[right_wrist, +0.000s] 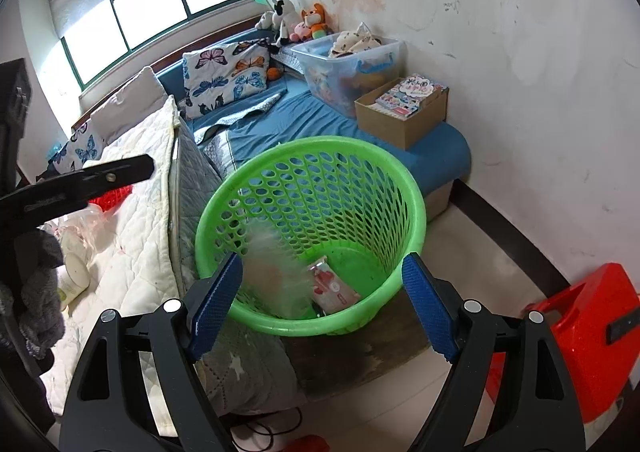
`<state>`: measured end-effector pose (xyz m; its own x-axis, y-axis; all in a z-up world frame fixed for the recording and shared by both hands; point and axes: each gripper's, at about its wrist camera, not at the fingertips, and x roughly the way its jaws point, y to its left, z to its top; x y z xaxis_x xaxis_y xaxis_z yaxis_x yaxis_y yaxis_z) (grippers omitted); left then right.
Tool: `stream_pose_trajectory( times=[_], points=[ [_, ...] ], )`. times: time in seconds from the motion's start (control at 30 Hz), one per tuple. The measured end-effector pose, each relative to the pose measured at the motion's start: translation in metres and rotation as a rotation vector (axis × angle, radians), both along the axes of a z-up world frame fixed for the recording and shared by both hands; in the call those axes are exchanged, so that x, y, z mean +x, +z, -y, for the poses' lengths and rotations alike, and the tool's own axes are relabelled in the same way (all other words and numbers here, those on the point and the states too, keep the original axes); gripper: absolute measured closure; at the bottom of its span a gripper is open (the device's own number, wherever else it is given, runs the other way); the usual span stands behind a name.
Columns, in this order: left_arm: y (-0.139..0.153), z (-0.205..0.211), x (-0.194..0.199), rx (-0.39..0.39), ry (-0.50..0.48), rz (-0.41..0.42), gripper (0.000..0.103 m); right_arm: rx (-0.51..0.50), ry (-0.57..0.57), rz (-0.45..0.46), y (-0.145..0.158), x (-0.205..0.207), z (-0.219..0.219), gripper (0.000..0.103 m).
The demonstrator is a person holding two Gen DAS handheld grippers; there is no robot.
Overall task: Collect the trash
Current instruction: 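Drop the clear plastic bag into the green basket with the left tool, then grasp the white paper cup with the left tool and lift it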
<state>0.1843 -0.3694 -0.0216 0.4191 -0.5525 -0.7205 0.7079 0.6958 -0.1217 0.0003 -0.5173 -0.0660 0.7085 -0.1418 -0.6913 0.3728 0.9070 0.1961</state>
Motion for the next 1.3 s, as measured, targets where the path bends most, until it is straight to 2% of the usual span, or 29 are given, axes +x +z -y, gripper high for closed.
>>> stream_pose_trajectory(
  times=[0.2,0.37,0.43,0.6,0.87,1.03,1.17,1.3],
  points=[
    [0.004,-0.019,-0.006,0.009,0.017,0.025,0.043,0.012,0.016,0.017,0.004,-0.001,-0.003,0.021],
    [0.008,-0.054,-0.02,0.016,-0.001,0.048,0.043,0.01,0.058,0.03,0.008,0.001,-0.018,0.021],
    [0.008,-0.074,-0.026,0.035,-0.005,0.067,0.043,0.008,0.076,0.035,0.01,0.003,-0.025,0.021],
    [0.005,-0.123,-0.033,0.078,-0.017,0.047,0.043,0.014,0.112,0.042,0.014,0.01,-0.039,0.021],
    [-0.005,-0.196,-0.031,0.195,-0.036,0.043,0.043,0.016,0.161,0.043,0.016,0.021,-0.063,0.021],
    [-0.01,-0.215,-0.024,0.229,-0.076,0.04,0.043,0.028,0.19,0.039,0.016,0.029,-0.077,0.021],
    [-0.019,-0.216,-0.019,0.269,-0.142,0.045,0.043,0.019,0.214,0.033,0.018,0.036,-0.088,0.021],
    [-0.024,-0.214,-0.014,0.294,-0.157,0.054,0.043,0.017,0.228,0.03,0.019,0.041,-0.095,0.021]
  ],
)
